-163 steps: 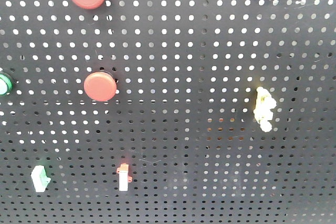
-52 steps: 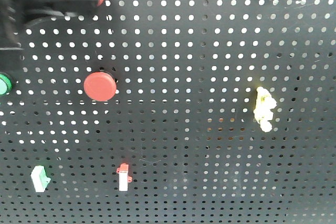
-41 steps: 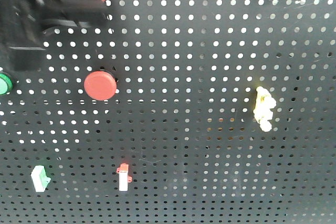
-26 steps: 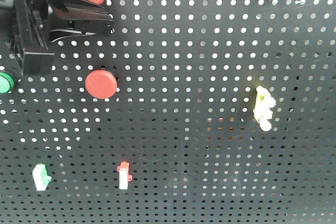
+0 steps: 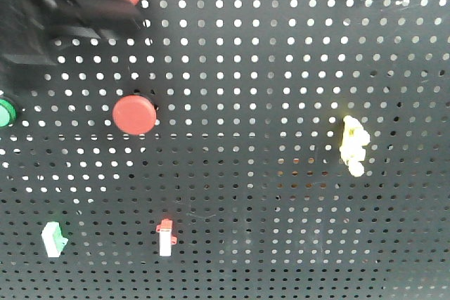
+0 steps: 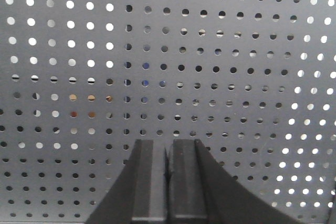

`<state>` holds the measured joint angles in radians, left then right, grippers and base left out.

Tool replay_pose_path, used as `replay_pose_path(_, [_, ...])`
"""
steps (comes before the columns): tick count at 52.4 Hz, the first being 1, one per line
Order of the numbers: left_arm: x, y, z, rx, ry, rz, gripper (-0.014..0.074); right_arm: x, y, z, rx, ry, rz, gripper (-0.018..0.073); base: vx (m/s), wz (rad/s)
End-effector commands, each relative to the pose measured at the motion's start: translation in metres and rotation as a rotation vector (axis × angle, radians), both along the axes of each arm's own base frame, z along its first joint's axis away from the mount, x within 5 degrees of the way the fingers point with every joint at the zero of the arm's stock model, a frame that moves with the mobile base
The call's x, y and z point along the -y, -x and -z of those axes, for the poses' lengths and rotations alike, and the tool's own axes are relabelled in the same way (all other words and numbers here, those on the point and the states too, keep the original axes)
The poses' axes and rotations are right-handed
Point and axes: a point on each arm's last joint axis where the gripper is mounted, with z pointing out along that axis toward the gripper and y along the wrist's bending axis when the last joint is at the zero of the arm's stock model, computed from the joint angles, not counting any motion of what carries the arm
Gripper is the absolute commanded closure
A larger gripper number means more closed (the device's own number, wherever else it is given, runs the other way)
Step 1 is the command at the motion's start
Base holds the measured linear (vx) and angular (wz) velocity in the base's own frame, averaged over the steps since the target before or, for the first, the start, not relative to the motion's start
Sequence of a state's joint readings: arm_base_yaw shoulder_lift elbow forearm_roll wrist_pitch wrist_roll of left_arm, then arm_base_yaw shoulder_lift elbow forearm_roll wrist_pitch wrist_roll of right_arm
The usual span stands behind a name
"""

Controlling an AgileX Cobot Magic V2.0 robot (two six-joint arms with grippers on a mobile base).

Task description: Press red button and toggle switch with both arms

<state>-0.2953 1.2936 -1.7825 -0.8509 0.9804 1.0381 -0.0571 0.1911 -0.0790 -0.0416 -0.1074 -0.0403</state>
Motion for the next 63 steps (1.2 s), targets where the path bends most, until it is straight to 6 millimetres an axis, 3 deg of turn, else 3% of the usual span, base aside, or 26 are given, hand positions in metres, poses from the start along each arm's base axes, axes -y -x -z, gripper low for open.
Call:
replay_pose_path(1, [-0.009,0.022,-0.027,0.095,0.127,-0.029,0.0595,0.000,0.000,-0.019,0.106,0.023,0.003,0.0559,0.00,0.00])
replay_pose_path(18, [-0.005,0.007,-0.021,0.076,0.129,-0.047,0.0595,0.000,0.000,-0.019,0.106,0.023,0.003,0.0559,0.00,0.00])
replay_pose_path(33, [-0.006,0.010,-0.023,0.081,0.136,-0.043,0.0595,0.000,0.000,-0.019,0.107,0.022,0.002,0.0559,0.00,0.00])
replay_pose_path(41, [-0.010,0.028,-0.030,0.107,0.134,-0.026,0.0595,0.000,0.001,-0.022,0.144,0.005,-0.001,0.0559,0.00,0.00])
replay_pose_path(53, [-0.027,0.079,-0.049,0.221,0.159,-0.032,0.0595,0.000,0.002,-0.032,0.184,-0.135,-0.027,0.0559,0.00,0.00])
replay_pose_path(63, [-0.047,0.112,-0.053,0.203,0.151,-0.172,0.0595,-0.001,0.009,-0.079,0.271,-0.153,-0.036,0.0559,0.00,0.00])
